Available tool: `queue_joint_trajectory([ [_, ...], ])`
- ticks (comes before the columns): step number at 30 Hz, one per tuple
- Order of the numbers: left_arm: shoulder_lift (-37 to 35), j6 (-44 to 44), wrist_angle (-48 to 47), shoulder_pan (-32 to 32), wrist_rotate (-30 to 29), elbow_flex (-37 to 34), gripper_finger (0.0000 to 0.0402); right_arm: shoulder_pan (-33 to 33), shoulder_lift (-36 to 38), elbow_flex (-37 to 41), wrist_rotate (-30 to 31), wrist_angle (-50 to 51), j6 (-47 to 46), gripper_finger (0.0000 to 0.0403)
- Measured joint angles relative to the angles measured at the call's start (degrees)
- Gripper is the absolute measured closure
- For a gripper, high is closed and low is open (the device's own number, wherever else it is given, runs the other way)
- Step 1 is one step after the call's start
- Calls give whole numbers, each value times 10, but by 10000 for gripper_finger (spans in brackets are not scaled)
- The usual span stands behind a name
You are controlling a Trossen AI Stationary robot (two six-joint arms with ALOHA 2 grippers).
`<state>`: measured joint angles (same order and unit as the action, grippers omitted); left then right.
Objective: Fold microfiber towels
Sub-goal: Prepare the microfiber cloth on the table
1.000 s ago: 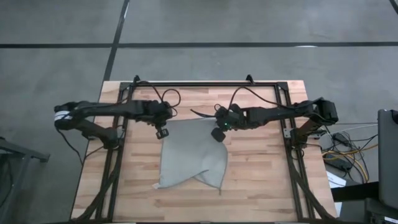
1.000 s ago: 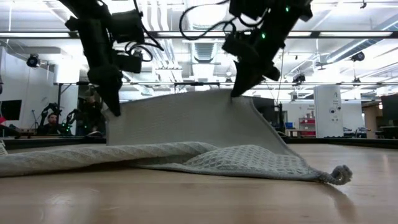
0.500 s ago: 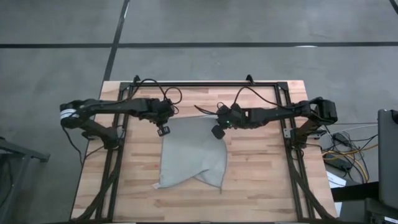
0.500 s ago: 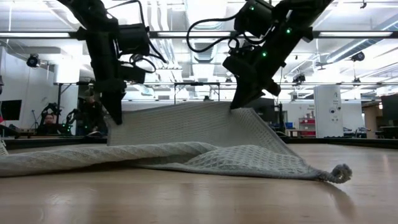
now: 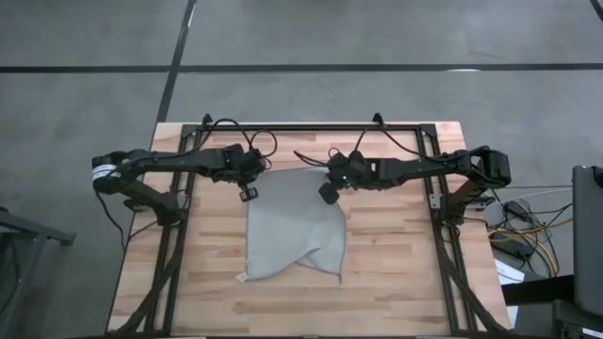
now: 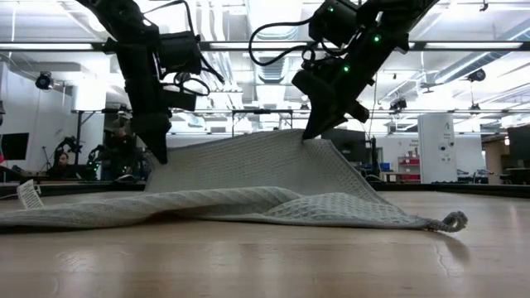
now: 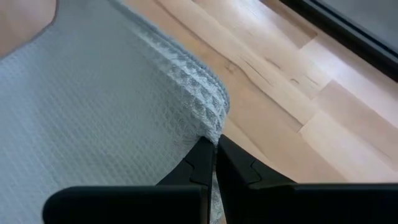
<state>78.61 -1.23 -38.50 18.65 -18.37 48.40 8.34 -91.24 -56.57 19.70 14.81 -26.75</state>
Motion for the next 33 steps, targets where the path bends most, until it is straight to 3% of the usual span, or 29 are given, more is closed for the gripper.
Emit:
queue_joint_trajectory([
  [5, 0, 1, 2, 0, 0, 0, 353, 0, 0, 0, -3, 17, 6, 377],
  [15, 0, 2, 5, 0, -1, 0, 272, 0, 0, 0, -2, 45, -16, 300],
  [21, 0, 36, 4, 0, 2, 0, 243, 0, 0, 1, -5, 45, -37, 266],
  [25, 0, 65, 3, 0, 73, 0, 241, 0, 0, 1, -33, 48, -79, 258],
  [33, 0, 87, -39, 0, 321, 0, 243, -18, 0, 1, -174, 47, -98, 275],
])
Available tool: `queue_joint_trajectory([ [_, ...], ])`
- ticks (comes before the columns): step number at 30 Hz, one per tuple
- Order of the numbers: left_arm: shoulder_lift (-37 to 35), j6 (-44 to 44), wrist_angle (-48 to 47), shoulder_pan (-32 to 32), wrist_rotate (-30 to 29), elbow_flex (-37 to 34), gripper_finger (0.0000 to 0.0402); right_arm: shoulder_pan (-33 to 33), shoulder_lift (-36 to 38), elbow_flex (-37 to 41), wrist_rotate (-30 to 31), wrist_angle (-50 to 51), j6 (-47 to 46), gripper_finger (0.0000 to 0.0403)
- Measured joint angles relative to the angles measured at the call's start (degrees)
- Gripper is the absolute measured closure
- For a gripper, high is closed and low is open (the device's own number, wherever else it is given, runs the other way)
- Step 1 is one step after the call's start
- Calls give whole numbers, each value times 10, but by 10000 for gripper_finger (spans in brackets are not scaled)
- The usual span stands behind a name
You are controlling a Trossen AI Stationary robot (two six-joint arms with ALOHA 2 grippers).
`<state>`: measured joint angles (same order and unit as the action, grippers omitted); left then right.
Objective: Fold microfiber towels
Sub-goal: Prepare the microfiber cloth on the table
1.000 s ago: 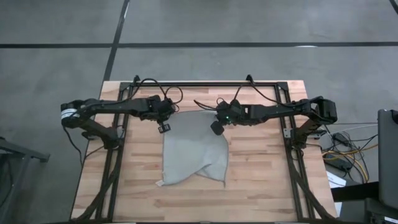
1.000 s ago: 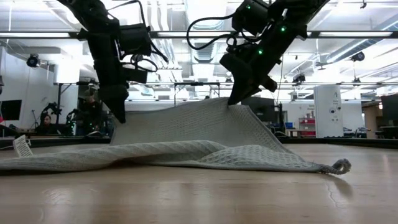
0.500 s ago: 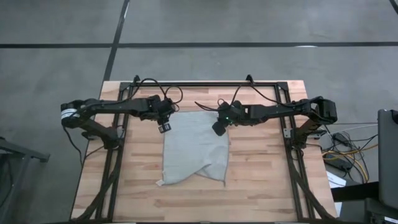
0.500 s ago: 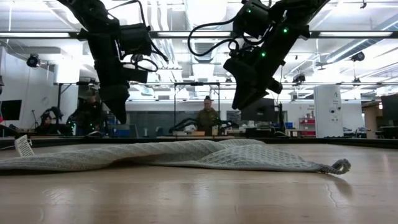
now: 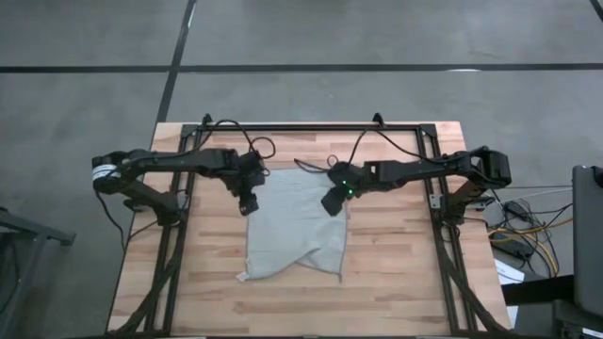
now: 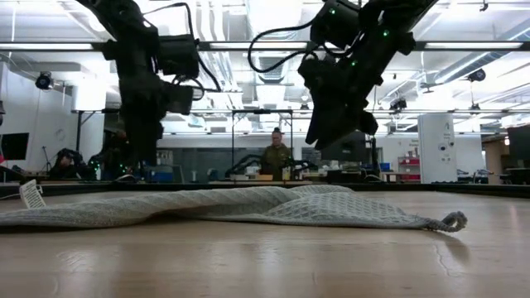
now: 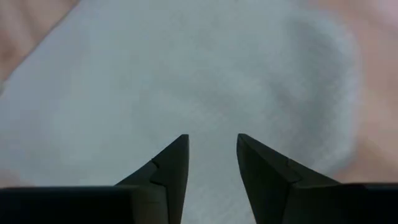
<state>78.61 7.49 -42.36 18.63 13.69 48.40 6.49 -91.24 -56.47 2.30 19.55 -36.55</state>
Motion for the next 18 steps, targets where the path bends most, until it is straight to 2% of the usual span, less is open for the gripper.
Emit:
queue_joint_trajectory([
  [4, 0, 1, -42, 0, 75, 0, 245, -27, 0, 0, -37, 0, -9, 286],
  [10, -1, -2, -86, -12, 129, 0, 246, -71, 0, 0, -38, -1, -36, 299],
  [14, -4, -2, -76, -36, 133, 0, 246, -96, 0, 0, -36, -2, -55, 304],
  [18, -14, 2, -41, -68, 112, 0, 246, -118, 0, 0, 2, -2, -90, 304],
])
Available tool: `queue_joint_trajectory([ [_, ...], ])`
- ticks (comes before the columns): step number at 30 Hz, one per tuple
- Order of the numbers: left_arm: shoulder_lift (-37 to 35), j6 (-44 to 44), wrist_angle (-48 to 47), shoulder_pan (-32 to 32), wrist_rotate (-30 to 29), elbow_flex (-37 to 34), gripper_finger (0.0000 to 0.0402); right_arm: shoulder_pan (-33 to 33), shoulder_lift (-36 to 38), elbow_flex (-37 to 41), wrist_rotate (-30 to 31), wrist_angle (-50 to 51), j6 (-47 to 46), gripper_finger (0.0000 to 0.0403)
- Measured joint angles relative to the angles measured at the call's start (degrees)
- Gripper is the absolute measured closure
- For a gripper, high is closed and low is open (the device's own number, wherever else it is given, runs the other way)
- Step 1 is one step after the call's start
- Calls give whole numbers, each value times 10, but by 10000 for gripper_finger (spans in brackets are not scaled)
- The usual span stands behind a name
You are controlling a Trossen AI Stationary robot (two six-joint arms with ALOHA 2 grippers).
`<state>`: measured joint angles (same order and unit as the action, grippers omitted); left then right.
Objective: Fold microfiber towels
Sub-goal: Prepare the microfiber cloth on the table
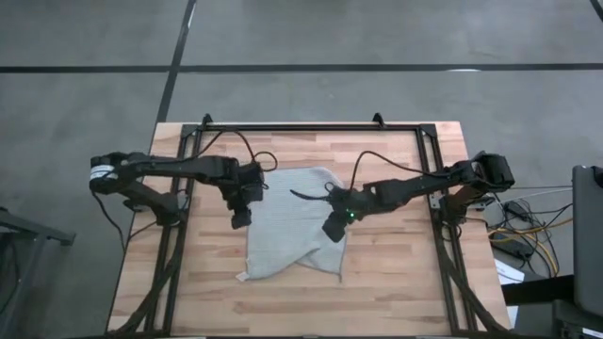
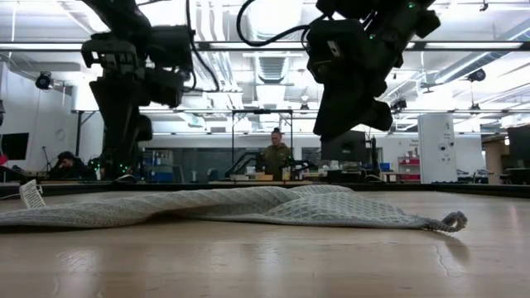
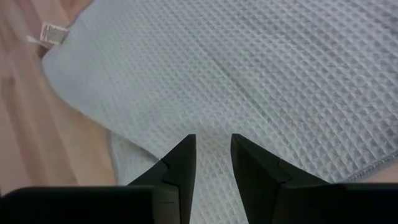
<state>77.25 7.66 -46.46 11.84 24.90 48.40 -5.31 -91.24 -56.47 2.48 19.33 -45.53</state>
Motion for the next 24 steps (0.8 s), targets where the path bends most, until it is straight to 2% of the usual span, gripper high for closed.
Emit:
queue_joint_trajectory([
  [10, -51, 74, 71, -103, -86, 0, 253, -18, 0, 0, 67, 0, -29, 315],
  [15, -79, 137, 75, -164, -173, 0, 268, -19, 0, 0, 64, -1, -53, 326],
  [18, -89, 165, 75, -195, -217, 0, 272, -25, 0, 0, 36, -1, -74, 331],
  [24, -92, 179, 75, -218, -246, 0, 273, -70, 0, 0, 22, -3, -144, 335],
])
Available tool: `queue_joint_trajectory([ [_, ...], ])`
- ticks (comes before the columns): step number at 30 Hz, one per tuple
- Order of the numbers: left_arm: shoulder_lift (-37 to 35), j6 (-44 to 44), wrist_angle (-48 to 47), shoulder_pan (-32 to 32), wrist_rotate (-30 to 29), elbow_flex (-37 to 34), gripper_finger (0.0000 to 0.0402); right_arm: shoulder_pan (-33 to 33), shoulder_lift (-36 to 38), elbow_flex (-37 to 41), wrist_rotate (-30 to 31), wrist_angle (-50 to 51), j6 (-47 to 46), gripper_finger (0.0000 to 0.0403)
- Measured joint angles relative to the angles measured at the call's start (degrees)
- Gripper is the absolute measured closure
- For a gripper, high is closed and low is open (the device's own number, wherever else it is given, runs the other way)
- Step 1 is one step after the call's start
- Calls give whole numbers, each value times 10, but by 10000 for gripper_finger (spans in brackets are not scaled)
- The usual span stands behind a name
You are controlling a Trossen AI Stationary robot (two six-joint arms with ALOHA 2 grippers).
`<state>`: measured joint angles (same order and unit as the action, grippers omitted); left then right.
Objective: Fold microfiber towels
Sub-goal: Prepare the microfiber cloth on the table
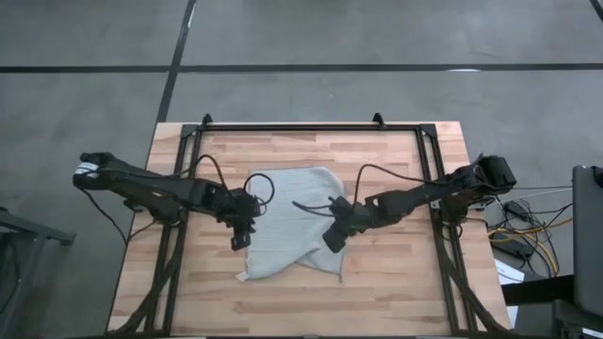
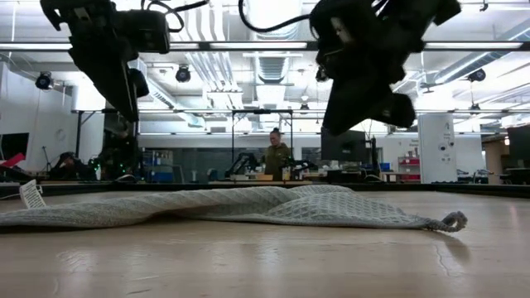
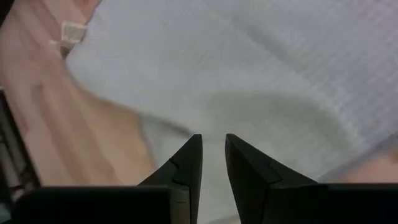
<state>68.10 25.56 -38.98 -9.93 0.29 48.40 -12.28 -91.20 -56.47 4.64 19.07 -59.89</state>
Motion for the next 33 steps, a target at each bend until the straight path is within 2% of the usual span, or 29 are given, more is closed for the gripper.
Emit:
queue_joint_trajectory([
  [7, 0, -4, 0, 0, -15, 0, 273, -81, 0, 0, 0, -1, -116, 335],
  [14, 0, -5, 0, 1, -75, 0, 273, -157, 0, 0, 2, -8, -230, 335],
  [19, 0, -6, 0, 1, -94, 0, 273, -194, -4, -1, 54, -15, -286, 335],
  [24, 0, -17, 2, 1, -94, 0, 274, -203, -48, -15, 59, -25, -303, 335],
  [33, 0, -34, 5, 1, -94, 0, 274, -204, -167, -93, 28, -44, -249, 335],
])
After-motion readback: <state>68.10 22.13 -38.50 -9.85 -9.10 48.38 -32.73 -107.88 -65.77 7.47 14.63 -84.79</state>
